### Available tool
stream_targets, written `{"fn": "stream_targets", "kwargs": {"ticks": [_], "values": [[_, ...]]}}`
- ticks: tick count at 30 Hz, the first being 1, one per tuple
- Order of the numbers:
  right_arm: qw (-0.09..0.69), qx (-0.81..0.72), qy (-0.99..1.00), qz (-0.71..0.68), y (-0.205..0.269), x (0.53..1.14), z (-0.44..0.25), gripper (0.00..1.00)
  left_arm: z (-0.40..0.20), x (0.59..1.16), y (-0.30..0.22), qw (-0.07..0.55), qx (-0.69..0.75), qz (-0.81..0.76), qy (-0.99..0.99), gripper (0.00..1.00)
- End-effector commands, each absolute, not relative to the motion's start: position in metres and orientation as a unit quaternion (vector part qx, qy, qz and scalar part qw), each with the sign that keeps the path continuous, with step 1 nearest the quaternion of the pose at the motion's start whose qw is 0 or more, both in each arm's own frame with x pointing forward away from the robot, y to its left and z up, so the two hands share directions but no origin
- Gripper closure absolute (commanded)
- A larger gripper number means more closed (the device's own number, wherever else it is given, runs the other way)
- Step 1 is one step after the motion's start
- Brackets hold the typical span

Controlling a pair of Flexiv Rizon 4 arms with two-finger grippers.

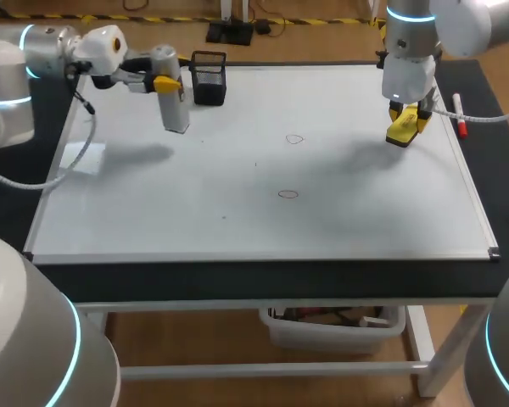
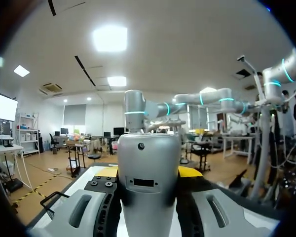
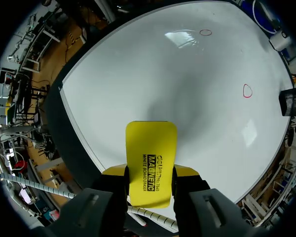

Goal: Pick up the inspection probe, press it on each red-marked spot on the whiteboard one by one, put down the probe, pick up the eraser, and wipe off all the red marks.

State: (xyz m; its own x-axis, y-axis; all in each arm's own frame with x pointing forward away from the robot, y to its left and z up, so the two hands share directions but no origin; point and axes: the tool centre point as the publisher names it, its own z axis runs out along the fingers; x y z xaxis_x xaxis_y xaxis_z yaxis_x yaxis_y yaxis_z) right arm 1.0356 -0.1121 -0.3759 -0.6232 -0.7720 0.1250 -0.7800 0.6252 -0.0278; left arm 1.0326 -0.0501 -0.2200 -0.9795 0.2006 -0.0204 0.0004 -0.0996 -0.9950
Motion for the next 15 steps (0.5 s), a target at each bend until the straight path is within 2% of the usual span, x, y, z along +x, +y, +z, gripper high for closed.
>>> {"fn": "stream_targets", "kwargs": {"ticks": [1, 6, 15], "values": [[0.051, 0.432, -0.900, 0.040, -0.113, 1.036, -0.375, 1.00, -0.214, 1.010, -0.039, -0.068, 0.068, 0.717, -0.691, 1.00], [0.051, 0.432, -0.900, 0.040, -0.113, 1.036, -0.375, 1.00, -0.214, 1.004, -0.032, -0.070, 0.067, 0.719, -0.688, 1.00], [0.048, 0.493, -0.867, 0.054, -0.058, 1.044, -0.370, 1.00, -0.214, 1.004, -0.032, -0.070, 0.067, 0.719, -0.688, 1.00]]}}
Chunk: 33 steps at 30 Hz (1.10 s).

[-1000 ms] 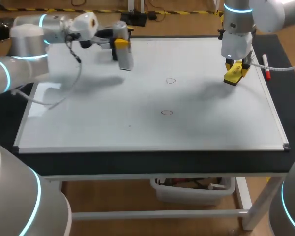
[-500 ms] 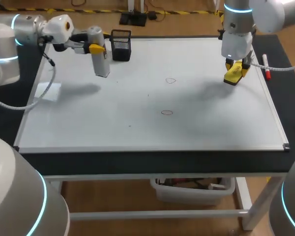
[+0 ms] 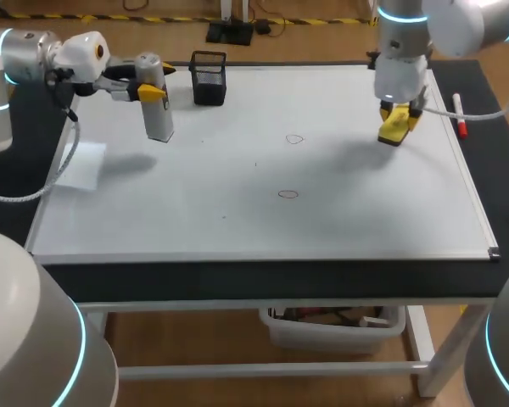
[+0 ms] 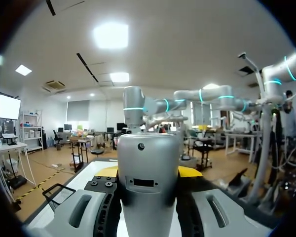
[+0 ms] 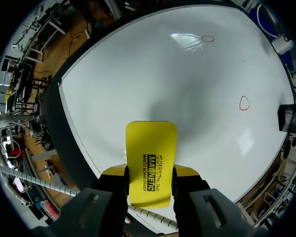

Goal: Pick up the inspection probe, press it on each red-marked spot on the whiteboard one by one, put down the probe, pick up the eraser, and wipe off all the red marks.

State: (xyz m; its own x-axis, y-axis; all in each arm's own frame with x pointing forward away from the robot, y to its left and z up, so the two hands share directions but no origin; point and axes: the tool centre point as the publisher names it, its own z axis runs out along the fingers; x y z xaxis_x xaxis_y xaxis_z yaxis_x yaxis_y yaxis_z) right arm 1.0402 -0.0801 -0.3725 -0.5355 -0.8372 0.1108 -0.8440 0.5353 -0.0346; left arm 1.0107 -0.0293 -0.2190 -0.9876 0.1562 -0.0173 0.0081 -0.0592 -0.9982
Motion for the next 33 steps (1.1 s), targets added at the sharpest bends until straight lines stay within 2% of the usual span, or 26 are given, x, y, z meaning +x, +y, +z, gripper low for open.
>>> {"fn": "stream_targets", "kwargs": {"ticks": [1, 21, 33], "values": [[0.047, 0.501, -0.862, 0.055, -0.050, 1.045, -0.369, 1.00, -0.214, 1.004, -0.032, -0.070, 0.067, 0.719, -0.688, 1.00], [0.004, 0.639, -0.768, 0.041, 0.095, 1.048, -0.376, 1.00, -0.214, 1.004, -0.032, -0.070, 0.067, 0.719, -0.688, 1.00], [-0.002, 0.699, -0.715, 0.032, 0.141, 1.051, -0.390, 1.00, -0.214, 1.004, -0.032, -0.070, 0.067, 0.719, -0.688, 1.00]]}}
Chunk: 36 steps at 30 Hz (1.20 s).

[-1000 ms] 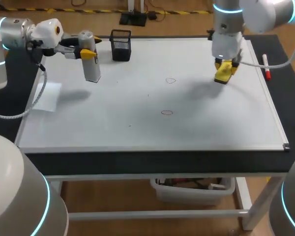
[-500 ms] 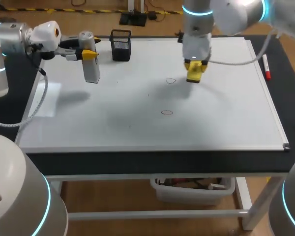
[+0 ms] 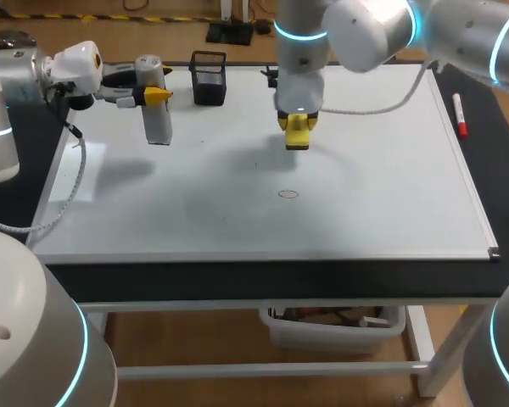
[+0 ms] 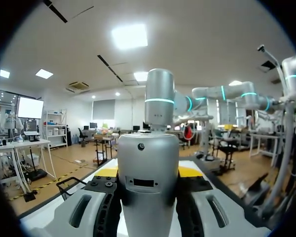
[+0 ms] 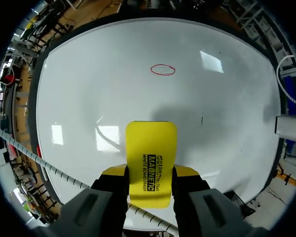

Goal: Pick up the inspection probe, press it on each red-marked spot on the whiteboard one by one, put down the probe, pick up the eraser, and wipe off all the red marks.

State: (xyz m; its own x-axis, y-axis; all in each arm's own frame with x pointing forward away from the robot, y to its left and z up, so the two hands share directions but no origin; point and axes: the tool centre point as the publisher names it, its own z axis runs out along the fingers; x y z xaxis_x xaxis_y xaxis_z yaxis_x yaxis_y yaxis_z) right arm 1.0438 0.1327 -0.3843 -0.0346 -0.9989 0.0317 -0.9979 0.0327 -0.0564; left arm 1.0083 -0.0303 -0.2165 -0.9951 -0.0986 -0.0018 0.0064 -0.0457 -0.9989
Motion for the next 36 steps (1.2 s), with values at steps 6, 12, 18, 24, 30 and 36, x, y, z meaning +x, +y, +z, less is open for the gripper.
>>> {"fn": "stream_targets", "kwargs": {"ticks": [6, 12, 18, 24, 30, 36], "values": [[0.004, -0.715, 0.699, -0.034, 0.152, 1.052, -0.397, 1.00, -0.214, 1.004, -0.032, 0.070, -0.067, -0.719, 0.688, 1.00], [0.007, -0.725, 0.688, -0.031, 0.159, 1.051, -0.404, 1.00, -0.214, 1.004, -0.032, 0.070, -0.067, -0.719, 0.688, 1.00], [0.008, -0.729, 0.684, -0.029, 0.160, 1.052, -0.409, 1.00, -0.214, 1.004, -0.032, 0.070, -0.067, -0.719, 0.688, 1.00], [0.004, -0.731, 0.682, -0.027, 0.157, 1.050, -0.414, 1.00, -0.214, 1.004, -0.032, 0.070, -0.067, -0.719, 0.688, 1.00], [-0.002, -0.729, 0.684, -0.025, 0.153, 1.050, -0.419, 1.00, -0.214, 1.004, -0.032, 0.070, -0.067, -0.719, 0.688, 1.00], [-0.008, -0.727, 0.686, -0.025, 0.146, 1.050, -0.423, 1.00, -0.214, 1.004, -0.032, 0.070, -0.067, -0.719, 0.688, 1.00]]}}
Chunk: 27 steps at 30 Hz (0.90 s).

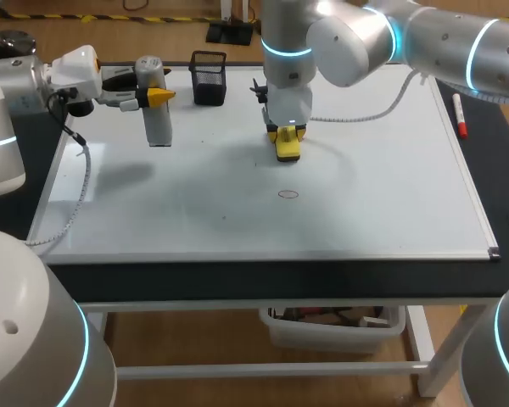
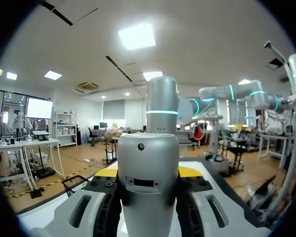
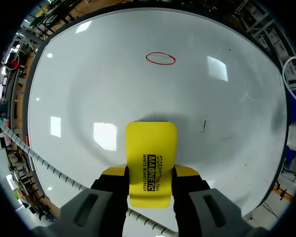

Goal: Pick up the inspection probe, press it on each red-marked spot on the whiteboard one by one, put down the probe, pick up the eraser, and wipe off all the red marks.

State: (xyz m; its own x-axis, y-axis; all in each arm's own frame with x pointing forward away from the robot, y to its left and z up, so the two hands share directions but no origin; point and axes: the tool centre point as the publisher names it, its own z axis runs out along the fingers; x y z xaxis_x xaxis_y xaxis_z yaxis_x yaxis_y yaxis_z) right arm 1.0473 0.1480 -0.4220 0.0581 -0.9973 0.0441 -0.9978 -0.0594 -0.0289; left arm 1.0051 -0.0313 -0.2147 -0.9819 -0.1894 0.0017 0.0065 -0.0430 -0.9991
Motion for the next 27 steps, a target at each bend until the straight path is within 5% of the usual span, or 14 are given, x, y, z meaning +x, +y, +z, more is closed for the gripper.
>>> {"fn": "stream_targets", "kwargs": {"ticks": [1, 27], "values": [[0.009, 0.726, -0.687, 0.025, 0.145, 1.050, -0.423, 1.00, -0.214, 1.004, -0.032, 0.070, -0.067, -0.719, 0.688, 1.00], [0.030, 0.677, -0.735, 0.015, 0.088, 1.051, -0.431, 1.00, -0.214, 1.004, -0.032, 0.070, -0.067, -0.719, 0.688, 1.00]]}}
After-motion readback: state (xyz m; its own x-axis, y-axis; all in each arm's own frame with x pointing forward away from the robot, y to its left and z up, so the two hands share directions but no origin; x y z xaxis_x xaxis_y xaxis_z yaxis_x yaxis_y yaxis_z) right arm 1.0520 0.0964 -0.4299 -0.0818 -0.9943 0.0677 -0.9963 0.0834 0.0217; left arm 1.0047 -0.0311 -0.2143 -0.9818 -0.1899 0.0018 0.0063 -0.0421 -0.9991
